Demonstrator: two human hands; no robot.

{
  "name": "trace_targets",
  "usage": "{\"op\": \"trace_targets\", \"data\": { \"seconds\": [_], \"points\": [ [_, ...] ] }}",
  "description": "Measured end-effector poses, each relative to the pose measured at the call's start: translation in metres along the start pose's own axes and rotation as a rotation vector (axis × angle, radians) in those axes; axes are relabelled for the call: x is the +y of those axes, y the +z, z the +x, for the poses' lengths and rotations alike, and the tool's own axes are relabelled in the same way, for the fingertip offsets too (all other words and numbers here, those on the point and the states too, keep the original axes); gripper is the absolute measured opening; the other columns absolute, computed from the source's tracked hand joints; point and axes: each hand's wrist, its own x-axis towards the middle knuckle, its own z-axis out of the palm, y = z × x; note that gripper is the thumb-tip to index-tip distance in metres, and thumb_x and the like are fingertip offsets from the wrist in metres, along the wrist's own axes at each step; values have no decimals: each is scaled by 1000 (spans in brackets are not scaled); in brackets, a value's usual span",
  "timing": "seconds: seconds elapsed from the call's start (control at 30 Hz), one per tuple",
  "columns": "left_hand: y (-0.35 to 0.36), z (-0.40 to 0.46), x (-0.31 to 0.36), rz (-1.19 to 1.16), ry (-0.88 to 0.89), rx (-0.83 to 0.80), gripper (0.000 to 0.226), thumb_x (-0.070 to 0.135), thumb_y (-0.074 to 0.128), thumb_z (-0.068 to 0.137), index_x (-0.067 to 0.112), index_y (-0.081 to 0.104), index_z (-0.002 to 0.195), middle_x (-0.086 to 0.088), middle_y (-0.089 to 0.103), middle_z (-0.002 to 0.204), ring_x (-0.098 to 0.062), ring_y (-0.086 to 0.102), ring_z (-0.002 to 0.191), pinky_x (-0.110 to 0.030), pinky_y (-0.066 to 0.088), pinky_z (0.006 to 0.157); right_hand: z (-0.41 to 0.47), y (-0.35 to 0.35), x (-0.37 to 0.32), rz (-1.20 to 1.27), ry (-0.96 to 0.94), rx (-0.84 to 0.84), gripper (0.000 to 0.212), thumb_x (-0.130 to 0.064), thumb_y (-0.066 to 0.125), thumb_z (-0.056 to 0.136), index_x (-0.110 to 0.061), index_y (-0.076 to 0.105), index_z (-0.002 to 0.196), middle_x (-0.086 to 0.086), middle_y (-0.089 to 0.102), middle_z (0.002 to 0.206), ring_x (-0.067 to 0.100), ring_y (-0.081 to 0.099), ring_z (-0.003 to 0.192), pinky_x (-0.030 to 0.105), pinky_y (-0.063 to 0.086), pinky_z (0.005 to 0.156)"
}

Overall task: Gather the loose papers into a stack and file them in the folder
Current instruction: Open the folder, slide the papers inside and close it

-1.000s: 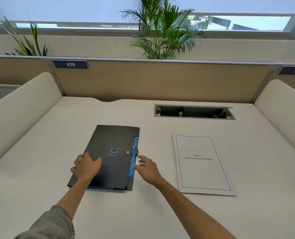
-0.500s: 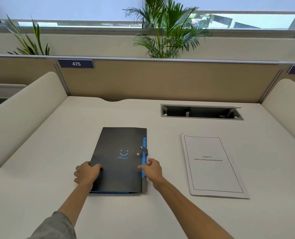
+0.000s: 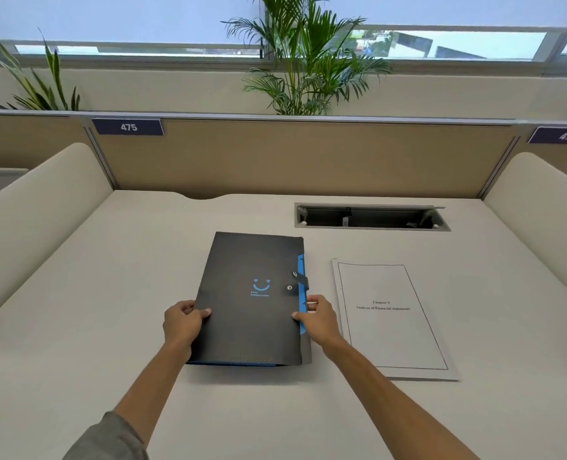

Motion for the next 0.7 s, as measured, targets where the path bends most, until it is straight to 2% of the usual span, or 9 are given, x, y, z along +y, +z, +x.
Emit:
{"op": "trace_targets", "data": {
  "seconds": [0.13, 0.23, 0.33, 0.47, 0.5, 0.6, 0.7],
  "points": [
    [23, -18, 2, 18, 24, -7, 41, 6, 73, 81, 3, 59, 119, -14, 66, 115, -27, 59, 98, -38, 48, 91, 2, -19, 5, -61, -10, 51, 47, -12, 72, 85, -8, 50, 126, 12, 61, 122, 20, 59, 98, 25, 52, 82],
    [37, -28, -1, 79, 40, -4, 40, 7, 71, 82, 3, 60, 120, -15, 66, 119, -26, 58, 95, -34, 46, 85, 1, -30, 12, -137, -24, 55, 48, -13, 71, 84, -8, 51, 127, 11, 62, 126, 26, 62, 108, 32, 53, 93],
    [48, -38, -5, 173, 52, 8, 41, 9, 69, 84, 2, 57, 123, -15, 64, 120, -27, 57, 98, -35, 45, 87, -2, -36, 18, -245, -41, 40, 44, -15, 67, 86, -8, 52, 127, 10, 63, 118, 24, 62, 101, 28, 49, 87],
    [54, -42, -15, 409, 83, 50, 34, 20, 68, 84, 8, 62, 115, -12, 67, 115, -34, 61, 104, -46, 45, 95, -4, -37, 27, -427, -106, 47, 22, -25, 64, 84, -14, 55, 101, 6, 61, 97, 19, 57, 82, 28, 51, 73],
    [55, -42, -17, 484, 99, 58, 33, 23, 68, 84, 9, 63, 114, -12, 66, 115, -35, 60, 106, -48, 45, 95, -5, -37, 28, -470, -127, 45, 23, -28, 63, 85, -14, 55, 101, 7, 60, 100, 21, 58, 85, 27, 50, 72],
    [58, -44, -18, 694, 130, 76, 41, 25, 63, 86, 9, 58, 123, -16, 54, 126, -37, 49, 118, -50, 39, 98, -7, -37, 28, -644, -184, 32, 40, -36, 58, 90, -9, 55, 120, 8, 54, 119, 27, 59, 103, 31, 47, 85],
    [63, -48, -15, 786, 153, 96, 46, 21, 57, 87, 8, 51, 131, -18, 48, 130, -38, 43, 123, -49, 36, 98, -8, -41, 27, -745, -262, 27, 38, -36, 54, 94, -7, 55, 119, 9, 52, 123, 28, 59, 103, 31, 44, 80]
  ]
}}
